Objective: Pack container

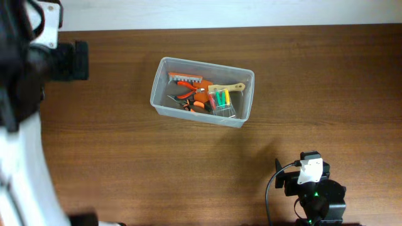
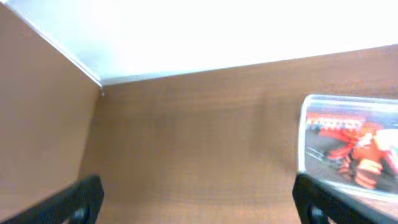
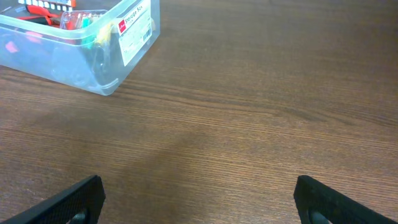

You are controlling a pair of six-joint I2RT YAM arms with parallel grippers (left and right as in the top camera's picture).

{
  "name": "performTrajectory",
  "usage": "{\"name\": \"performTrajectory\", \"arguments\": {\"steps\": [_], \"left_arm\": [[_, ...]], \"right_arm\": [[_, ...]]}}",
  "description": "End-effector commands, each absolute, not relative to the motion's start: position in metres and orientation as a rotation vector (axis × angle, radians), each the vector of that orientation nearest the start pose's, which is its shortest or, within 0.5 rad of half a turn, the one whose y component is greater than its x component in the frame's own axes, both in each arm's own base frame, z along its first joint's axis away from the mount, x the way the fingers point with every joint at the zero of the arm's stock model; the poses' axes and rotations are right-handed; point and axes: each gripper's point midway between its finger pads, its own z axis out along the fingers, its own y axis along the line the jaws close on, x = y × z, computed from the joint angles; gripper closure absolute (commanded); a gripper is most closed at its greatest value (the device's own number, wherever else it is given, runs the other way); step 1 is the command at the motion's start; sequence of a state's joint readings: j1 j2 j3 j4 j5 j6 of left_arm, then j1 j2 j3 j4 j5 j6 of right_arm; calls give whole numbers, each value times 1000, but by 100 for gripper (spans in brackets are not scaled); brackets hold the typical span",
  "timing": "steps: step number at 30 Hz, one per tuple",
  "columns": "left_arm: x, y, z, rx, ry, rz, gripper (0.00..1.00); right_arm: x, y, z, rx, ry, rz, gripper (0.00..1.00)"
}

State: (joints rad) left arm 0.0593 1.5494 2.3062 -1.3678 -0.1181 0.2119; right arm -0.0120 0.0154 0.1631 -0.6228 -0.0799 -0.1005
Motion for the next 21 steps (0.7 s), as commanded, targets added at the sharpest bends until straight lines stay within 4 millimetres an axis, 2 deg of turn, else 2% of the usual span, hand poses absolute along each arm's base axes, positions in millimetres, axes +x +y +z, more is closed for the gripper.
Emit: {"name": "performTrajectory", "arguments": {"steps": [1, 4, 9, 12, 14, 18, 21], "left_arm": [[323, 31, 467, 103, 2061, 282, 1], [298, 24, 475, 107, 1941, 267, 1], [253, 17, 448, 105, 1811, 224, 1], [240, 17, 409, 99, 1777, 222, 1], [235, 17, 369, 83, 1784, 209, 1], [235, 17, 300, 16, 1773, 156, 1], [237, 17, 260, -23, 1748, 124, 1]], "right_arm": [[208, 15, 101, -143, 2030, 36, 2], [208, 15, 101, -143, 2030, 36, 2], [208, 15, 101, -143, 2030, 37, 2], [208, 15, 101, -143, 2030, 36, 2], [208, 15, 101, -143, 2030, 36, 2], [208, 15, 101, -143, 2030, 36, 2], [208, 15, 101, -143, 2030, 36, 2]]}}
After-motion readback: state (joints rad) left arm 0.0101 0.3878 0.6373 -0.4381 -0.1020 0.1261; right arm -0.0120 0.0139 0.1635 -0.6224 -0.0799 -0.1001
